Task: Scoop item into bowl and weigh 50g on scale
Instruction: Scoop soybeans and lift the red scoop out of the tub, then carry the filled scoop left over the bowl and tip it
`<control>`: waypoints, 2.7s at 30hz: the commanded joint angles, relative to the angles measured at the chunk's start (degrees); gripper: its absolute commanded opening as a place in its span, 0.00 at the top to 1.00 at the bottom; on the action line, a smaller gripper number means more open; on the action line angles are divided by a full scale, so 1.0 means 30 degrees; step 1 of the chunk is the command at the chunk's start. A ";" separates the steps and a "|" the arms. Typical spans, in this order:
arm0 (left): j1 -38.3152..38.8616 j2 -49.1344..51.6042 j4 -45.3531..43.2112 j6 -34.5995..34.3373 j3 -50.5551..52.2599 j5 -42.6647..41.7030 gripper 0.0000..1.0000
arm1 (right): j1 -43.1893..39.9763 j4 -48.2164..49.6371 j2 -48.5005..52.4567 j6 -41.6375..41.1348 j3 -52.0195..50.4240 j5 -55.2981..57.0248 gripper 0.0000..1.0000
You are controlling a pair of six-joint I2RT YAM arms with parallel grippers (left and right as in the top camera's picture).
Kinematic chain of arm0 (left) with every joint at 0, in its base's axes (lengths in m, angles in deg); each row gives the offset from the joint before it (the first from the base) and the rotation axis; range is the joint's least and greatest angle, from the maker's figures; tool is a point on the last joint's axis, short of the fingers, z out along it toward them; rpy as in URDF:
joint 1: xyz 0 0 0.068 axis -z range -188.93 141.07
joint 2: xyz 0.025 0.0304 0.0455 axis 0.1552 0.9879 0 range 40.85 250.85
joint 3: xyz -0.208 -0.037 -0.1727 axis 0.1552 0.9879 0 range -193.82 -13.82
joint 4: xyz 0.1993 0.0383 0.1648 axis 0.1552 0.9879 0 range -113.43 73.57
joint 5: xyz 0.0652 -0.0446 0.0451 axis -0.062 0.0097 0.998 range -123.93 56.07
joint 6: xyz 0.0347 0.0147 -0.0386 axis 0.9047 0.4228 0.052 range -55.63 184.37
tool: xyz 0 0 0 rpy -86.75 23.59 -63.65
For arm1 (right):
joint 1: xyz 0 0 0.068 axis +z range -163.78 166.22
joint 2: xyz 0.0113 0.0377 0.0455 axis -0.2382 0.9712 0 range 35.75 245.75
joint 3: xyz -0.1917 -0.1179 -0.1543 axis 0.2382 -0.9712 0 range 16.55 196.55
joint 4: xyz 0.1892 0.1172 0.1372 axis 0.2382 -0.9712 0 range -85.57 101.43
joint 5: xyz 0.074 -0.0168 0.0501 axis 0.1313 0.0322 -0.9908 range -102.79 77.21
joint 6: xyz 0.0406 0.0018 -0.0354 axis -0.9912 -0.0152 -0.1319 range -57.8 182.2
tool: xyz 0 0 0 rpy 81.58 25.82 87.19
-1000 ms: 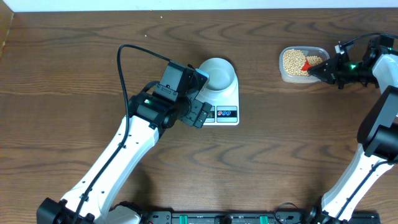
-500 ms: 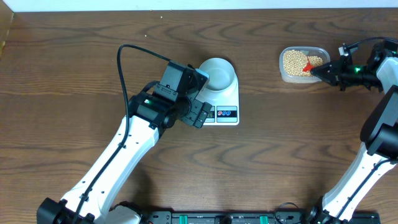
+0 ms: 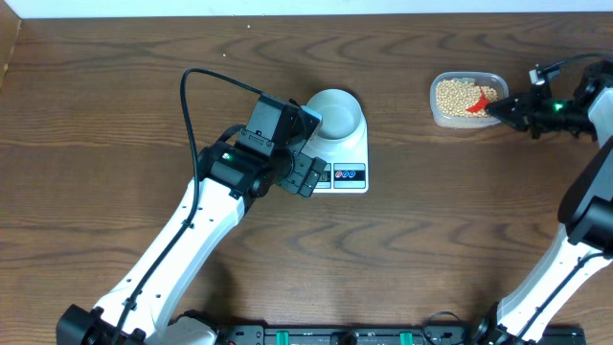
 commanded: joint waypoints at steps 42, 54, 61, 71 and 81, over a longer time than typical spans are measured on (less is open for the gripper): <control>-0.0080 -0.0022 0.0066 0.0117 -0.0087 0.0160 0.09 | -0.1727 -0.2375 -0.2033 0.3738 -0.0007 -0.6747 0.99; -0.0073 -0.0022 0.0066 0.0117 -0.0087 0.0160 0.09 | -0.0459 -0.2514 -0.2033 0.4065 -0.0007 -0.9981 0.99; -0.0073 -0.0022 0.0066 0.0117 -0.0087 0.0160 0.08 | 0.1027 -0.2514 -0.2033 0.3978 -0.0007 -1.0120 0.99; -0.0073 -0.0022 0.0066 0.0117 -0.0087 0.0160 0.08 | 0.3504 -0.2484 -0.2033 0.3490 -0.0007 -0.8699 0.99; -0.0073 -0.0022 0.0066 0.0117 -0.0087 0.0160 0.09 | 0.6215 -0.1508 -0.2033 0.2135 -0.0007 -0.7410 0.99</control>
